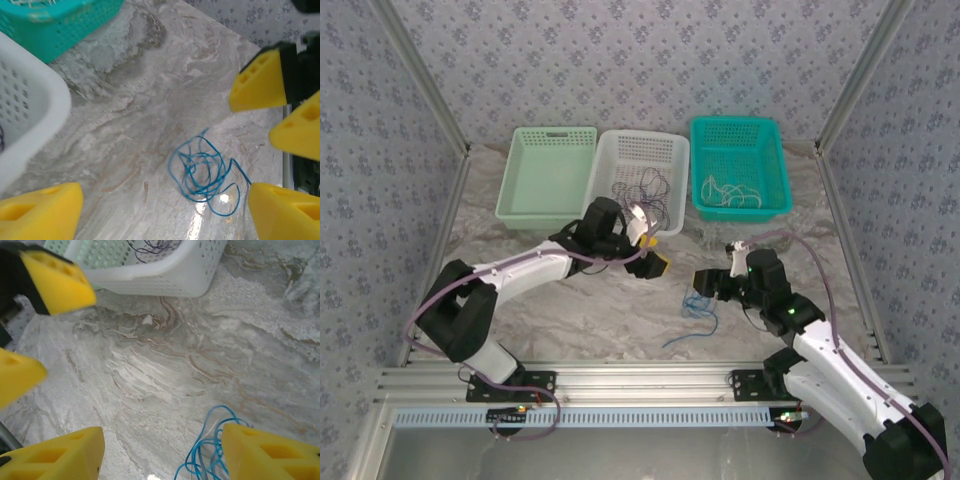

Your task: Untangle the cables

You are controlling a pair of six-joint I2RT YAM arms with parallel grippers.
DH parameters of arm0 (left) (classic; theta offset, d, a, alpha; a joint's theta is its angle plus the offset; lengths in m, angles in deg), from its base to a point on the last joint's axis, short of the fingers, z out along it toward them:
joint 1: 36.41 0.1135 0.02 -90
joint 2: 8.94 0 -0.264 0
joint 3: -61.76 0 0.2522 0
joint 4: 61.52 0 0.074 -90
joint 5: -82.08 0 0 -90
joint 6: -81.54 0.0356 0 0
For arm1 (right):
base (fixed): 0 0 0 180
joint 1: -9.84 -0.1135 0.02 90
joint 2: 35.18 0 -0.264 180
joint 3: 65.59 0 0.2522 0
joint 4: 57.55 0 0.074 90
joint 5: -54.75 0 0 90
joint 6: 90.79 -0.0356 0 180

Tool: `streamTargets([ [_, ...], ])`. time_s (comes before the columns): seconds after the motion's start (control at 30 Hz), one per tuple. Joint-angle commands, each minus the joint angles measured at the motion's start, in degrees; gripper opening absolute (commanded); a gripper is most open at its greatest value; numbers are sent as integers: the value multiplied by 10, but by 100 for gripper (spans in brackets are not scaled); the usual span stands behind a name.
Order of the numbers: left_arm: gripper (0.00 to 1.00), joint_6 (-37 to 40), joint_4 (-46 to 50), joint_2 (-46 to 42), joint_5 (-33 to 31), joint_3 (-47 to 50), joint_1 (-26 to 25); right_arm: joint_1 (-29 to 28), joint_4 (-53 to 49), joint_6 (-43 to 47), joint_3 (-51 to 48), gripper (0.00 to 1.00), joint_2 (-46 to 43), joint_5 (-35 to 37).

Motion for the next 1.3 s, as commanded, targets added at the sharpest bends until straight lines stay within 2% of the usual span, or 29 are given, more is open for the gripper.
streamTargets([
  [0.0, 84, -12, -77, 8, 6, 12, -11, 10, 11, 6, 19, 62, -2, -34],
  [0.2, 81, -14, -83, 62, -40, -10, -58, 15, 13, -2, 34, 59, -3, -46],
  [0.3, 77, -14, -56, 83, -74, -37, -72, 16, -31, 12, 57, 66, -3, -20],
  [0.4, 75, -17, -55, 83, -96, -32, -73, 24, -106, 12, 77, 66, 2, 15],
  [0.5, 72, -20, -43, 69, -129, -15, -72, 28, -159, 11, 78, 62, 15, 11],
  [0.63, 76, -39, -38, 42, -164, 16, -69, 17, -178, -2, 44, 52, 18, 17],
  [0.7, 78, -58, -39, 29, -180, 31, -63, -2, -163, -10, 26, 51, 17, 18],
  [0.87, 80, -120, -50, 3, -166, 54, -30, -80, -162, -4, 17, 51, 41, 88],
  [1.07, 81, -153, -40, -26, -153, 66, -16, -122, -156, -1, 27, 51, 112, 128],
  [1.17, 80, -138, -27, -41, -131, 77, -17, -123, -183, -22, 35, 52, 125, 149],
  [1.27, 79, -81, 13, -51, -99, 91, -35, -121, -186, -23, 31, 53, 96, 159],
])
